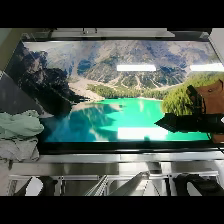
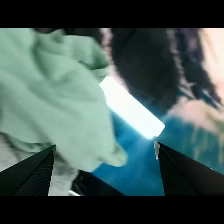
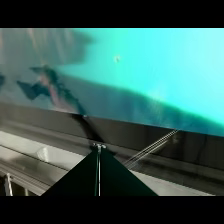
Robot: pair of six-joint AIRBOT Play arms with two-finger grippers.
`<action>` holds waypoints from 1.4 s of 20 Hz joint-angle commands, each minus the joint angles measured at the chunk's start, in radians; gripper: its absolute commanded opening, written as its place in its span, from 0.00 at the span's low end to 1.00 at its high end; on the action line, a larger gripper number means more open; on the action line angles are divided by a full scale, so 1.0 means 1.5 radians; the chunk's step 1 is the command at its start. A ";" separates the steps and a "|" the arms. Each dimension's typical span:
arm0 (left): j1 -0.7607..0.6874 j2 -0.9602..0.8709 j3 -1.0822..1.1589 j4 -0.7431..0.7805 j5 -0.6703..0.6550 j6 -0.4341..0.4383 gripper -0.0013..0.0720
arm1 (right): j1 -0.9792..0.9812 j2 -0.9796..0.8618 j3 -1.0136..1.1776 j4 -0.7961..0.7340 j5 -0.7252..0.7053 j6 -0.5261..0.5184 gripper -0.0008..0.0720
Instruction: Fold the shirts.
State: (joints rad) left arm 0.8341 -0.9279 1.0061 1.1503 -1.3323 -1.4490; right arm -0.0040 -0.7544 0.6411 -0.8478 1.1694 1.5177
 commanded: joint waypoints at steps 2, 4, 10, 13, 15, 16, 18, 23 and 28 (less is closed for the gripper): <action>0.032 -0.115 0.009 0.037 0.006 -0.011 0.99 | 0.000 0.000 0.000 0.000 -0.009 0.000 0.03; 0.014 -0.161 0.009 0.043 0.005 -0.011 0.99 | 0.000 0.000 0.000 0.000 -0.010 0.000 0.03; -0.041 -0.274 0.010 0.047 0.031 -0.040 0.94 | 0.000 0.000 0.000 0.001 -0.014 0.000 0.03; -0.048 -0.307 0.028 -0.003 0.047 -0.054 0.12 | 0.000 0.000 0.000 0.000 -0.014 0.000 0.03; -0.051 -0.310 0.074 -0.141 -0.012 0.016 0.03 | 0.000 0.000 0.000 0.000 -0.014 0.000 0.03; -0.061 -0.300 0.101 -0.227 -0.041 0.039 0.03 | 0.000 0.000 0.000 0.001 -0.014 0.000 0.03; -0.105 -0.259 0.159 -0.437 -0.080 0.071 0.03 | 0.000 0.000 0.000 0.005 -0.013 0.000 0.03; -0.330 -0.156 0.310 -0.521 -0.044 0.083 0.03 | 0.000 -0.001 0.000 0.017 -0.008 0.000 0.03; -0.518 -0.139 0.333 -0.327 -0.018 0.062 0.40 | 0.000 -0.005 0.000 0.017 -0.012 0.000 0.04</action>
State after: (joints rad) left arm 0.2085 -1.1538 1.4773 0.5434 -1.3842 -1.3430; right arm -0.0040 -0.7597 0.6411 -0.8246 1.1542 1.5177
